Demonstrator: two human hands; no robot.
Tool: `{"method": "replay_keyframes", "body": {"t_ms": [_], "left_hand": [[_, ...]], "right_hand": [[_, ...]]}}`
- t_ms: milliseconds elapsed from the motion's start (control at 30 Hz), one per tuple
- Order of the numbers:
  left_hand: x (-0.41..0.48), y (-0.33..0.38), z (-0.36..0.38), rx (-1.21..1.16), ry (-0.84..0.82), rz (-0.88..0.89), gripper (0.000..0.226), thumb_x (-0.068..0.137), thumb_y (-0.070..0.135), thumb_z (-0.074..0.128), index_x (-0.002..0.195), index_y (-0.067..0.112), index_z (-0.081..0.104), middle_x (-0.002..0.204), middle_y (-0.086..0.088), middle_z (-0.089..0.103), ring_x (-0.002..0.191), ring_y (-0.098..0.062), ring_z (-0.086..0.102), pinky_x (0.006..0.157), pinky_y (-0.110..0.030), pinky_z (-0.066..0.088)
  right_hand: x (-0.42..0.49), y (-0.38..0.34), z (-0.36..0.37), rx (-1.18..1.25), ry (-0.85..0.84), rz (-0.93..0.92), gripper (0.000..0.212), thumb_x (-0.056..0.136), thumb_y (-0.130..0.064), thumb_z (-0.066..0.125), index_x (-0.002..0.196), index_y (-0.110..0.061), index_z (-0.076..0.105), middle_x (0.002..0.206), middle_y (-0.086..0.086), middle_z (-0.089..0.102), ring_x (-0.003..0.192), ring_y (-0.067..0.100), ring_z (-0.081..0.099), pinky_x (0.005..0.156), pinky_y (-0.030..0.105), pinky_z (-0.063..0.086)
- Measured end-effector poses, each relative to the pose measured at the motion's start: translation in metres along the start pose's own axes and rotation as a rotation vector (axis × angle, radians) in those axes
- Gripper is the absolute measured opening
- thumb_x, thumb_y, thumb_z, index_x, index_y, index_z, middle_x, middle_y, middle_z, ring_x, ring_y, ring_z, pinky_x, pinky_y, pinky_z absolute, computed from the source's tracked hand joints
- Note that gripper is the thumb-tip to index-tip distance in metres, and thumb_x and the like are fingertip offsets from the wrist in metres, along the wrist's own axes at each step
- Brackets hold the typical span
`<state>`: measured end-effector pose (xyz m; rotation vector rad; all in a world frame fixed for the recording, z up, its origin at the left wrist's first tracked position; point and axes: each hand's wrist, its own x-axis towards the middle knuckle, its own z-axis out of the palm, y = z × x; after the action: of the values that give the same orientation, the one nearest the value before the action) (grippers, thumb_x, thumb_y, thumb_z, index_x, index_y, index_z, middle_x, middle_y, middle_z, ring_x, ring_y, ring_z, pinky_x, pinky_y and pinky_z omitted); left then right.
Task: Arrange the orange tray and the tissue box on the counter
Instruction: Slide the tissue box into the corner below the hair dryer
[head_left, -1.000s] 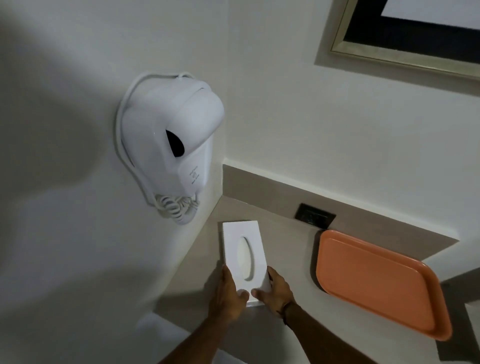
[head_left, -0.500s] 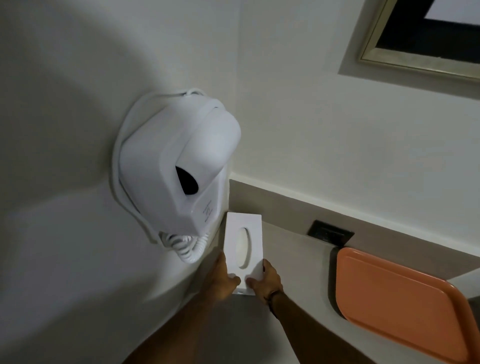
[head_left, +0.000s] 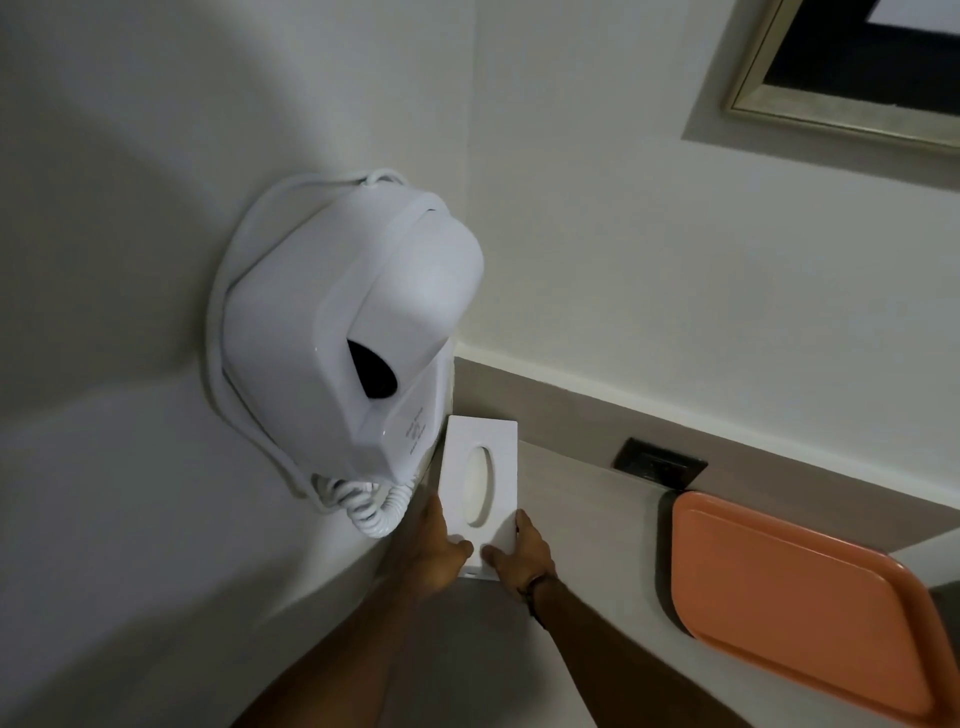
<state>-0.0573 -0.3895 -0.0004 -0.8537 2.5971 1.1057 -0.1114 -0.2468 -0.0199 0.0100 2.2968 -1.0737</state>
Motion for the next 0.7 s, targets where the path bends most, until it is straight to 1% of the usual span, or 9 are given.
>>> {"method": "replay_keyframes", "body": {"t_ms": [67,133,200,233,300,367,500,567,700], "left_hand": [[-0.011,0.006,-0.001,0.003,0.034,-0.006,0.094,0.086,0.032,0.070,0.157,0.016,0.011,0.166,-0.006,0.023,0.151,-0.027,0.029,0.121,-0.044,0.034],[-0.025,0.006,-0.001,0.034,0.075,0.028,0.088,0.091,0.028,0.064,0.158,0.015,0.008,0.169,-0.005,0.016,0.154,-0.026,0.021,0.125,-0.042,0.027],[-0.043,0.002,-0.002,0.167,0.078,0.122,0.081,0.096,0.027,0.056,0.159,0.015,0.007,0.170,-0.004,0.009,0.156,-0.024,0.012,0.127,-0.040,0.019],[-0.052,0.000,-0.001,0.260,0.068,0.179,0.078,0.098,0.028,0.053,0.159,0.017,0.006,0.170,-0.003,0.005,0.157,-0.022,0.007,0.128,-0.040,0.015],[-0.067,-0.004,0.002,0.412,0.043,0.270,0.075,0.100,0.032,0.049,0.160,0.021,0.005,0.171,0.000,0.001,0.157,-0.020,0.002,0.129,-0.042,0.010],[-0.077,-0.007,0.008,0.485,0.009,0.316,0.074,0.100,0.033,0.048,0.160,0.024,0.005,0.171,0.001,-0.001,0.157,-0.018,0.001,0.127,-0.045,0.009],[-0.082,-0.010,0.019,0.543,-0.059,0.335,0.077,0.099,0.032,0.053,0.159,0.024,0.005,0.171,0.000,-0.005,0.158,-0.022,-0.002,0.127,-0.048,0.013],[-0.081,-0.011,0.022,0.566,-0.070,0.317,0.082,0.097,0.036,0.056,0.159,0.024,0.003,0.170,-0.002,-0.007,0.157,-0.024,-0.003,0.127,-0.049,0.014],[-0.075,-0.018,0.020,0.623,-0.087,0.307,0.091,0.092,0.049,0.059,0.159,0.025,0.002,0.170,-0.001,-0.007,0.158,-0.025,-0.002,0.125,-0.053,0.013]], "right_hand": [[-0.008,0.004,-0.003,-0.016,-0.004,-0.032,0.093,0.090,-0.034,0.072,0.158,-0.014,0.013,0.163,0.007,0.029,0.148,0.031,0.033,0.122,0.045,0.029],[-0.020,0.012,-0.007,-0.080,0.021,-0.119,0.090,0.093,-0.032,0.067,0.159,-0.017,0.009,0.166,0.004,0.023,0.150,0.028,0.028,0.122,0.041,0.027],[-0.034,0.022,-0.011,-0.184,0.009,-0.244,0.087,0.093,-0.032,0.064,0.159,-0.020,0.008,0.167,0.000,0.020,0.150,0.024,0.028,0.121,0.039,0.026],[-0.040,0.026,-0.013,-0.264,-0.009,-0.310,0.088,0.093,-0.031,0.063,0.159,-0.021,0.006,0.167,-0.002,0.016,0.151,0.023,0.025,0.123,0.038,0.025],[-0.046,0.035,-0.015,-0.481,-0.030,-0.443,0.089,0.093,-0.022,0.060,0.160,-0.024,0.000,0.167,-0.007,0.000,0.155,0.022,0.012,0.126,0.035,0.016],[-0.047,0.039,-0.015,-0.646,-0.044,-0.537,0.089,0.091,-0.012,0.056,0.159,-0.025,0.000,0.165,-0.008,-0.010,0.156,0.020,0.002,0.125,0.032,0.007],[-0.045,0.043,-0.015,-0.861,-0.098,-0.570,0.090,0.087,-0.011,0.055,0.159,-0.021,0.001,0.169,0.001,-0.009,0.156,0.021,-0.009,0.124,0.039,0.001],[-0.044,0.044,-0.013,-0.905,-0.092,-0.569,0.092,0.087,-0.014,0.056,0.159,-0.020,-0.001,0.169,0.002,-0.011,0.155,0.022,-0.010,0.123,0.041,0.000],[-0.041,0.040,-0.008,-0.916,-0.128,-0.576,0.095,0.086,-0.018,0.058,0.159,-0.019,-0.003,0.168,0.004,-0.013,0.155,0.023,-0.013,0.121,0.038,-0.004]]}}
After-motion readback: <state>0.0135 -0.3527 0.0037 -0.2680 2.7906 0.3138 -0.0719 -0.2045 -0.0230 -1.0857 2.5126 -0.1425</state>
